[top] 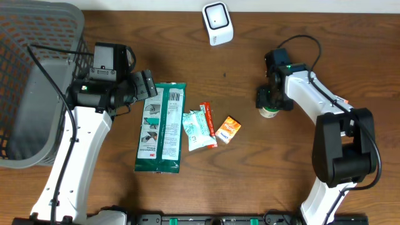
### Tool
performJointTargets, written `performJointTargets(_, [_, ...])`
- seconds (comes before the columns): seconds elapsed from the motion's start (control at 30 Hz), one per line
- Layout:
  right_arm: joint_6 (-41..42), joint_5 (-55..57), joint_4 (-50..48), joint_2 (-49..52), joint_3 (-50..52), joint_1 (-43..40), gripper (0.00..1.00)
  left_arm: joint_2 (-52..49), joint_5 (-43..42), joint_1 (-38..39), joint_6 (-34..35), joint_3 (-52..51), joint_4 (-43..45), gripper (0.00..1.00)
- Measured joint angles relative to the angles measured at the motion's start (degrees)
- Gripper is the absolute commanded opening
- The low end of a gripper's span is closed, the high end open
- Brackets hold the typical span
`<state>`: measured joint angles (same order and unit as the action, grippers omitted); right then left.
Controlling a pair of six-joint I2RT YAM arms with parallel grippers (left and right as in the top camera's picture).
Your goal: Scan the item barcode
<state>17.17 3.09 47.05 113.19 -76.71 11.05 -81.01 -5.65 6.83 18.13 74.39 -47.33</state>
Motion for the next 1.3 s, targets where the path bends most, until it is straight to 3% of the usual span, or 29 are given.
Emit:
performJointTargets(0.2, [-1.3,-0.1,0.0,0.0,0.0,0.0,0.63,0.0,0.0,0.0,0.0,0.0,0.0,0.88])
performJointTargets(0.43, [-2.2,-0.1,1.8,0.0,-1.0,0.1,0.5,0.0,0.0,0.0,0.0,0.0,0.0,0.88])
performJointTargets(0.47, [-2.3,-0.1,2.8,0.0,-1.7,0.2,0.46,0.0,0.0,0.0,0.0,0.0,0.0,0.88])
performJointTargets(0.57, [-2.4,-0.2,6.2,-0.8,-5.1,0.5,0.02,0.0,0.0,0.0,0.0,0.0,0.0,0.88])
performJointTargets(0.77, [-2.6,-0.6,15.3,-7.2,-17.2,2.4,0.01,0.0,0.0,0.0,0.0,0.0,0.0,0.88])
performJointTargets(0.97, [-2.6,-4.7,15.5,-15.0,-28.3,4.0,0.01,0.0,0.0,0.0,0.0,0.0,0.0,0.88])
performJointTargets(1.3, [-2.4,-8.3,-14.0,-13.4,-28.6,4.4,0.01,0.0,0.0,0.0,0.0,0.0,0.0,0.88])
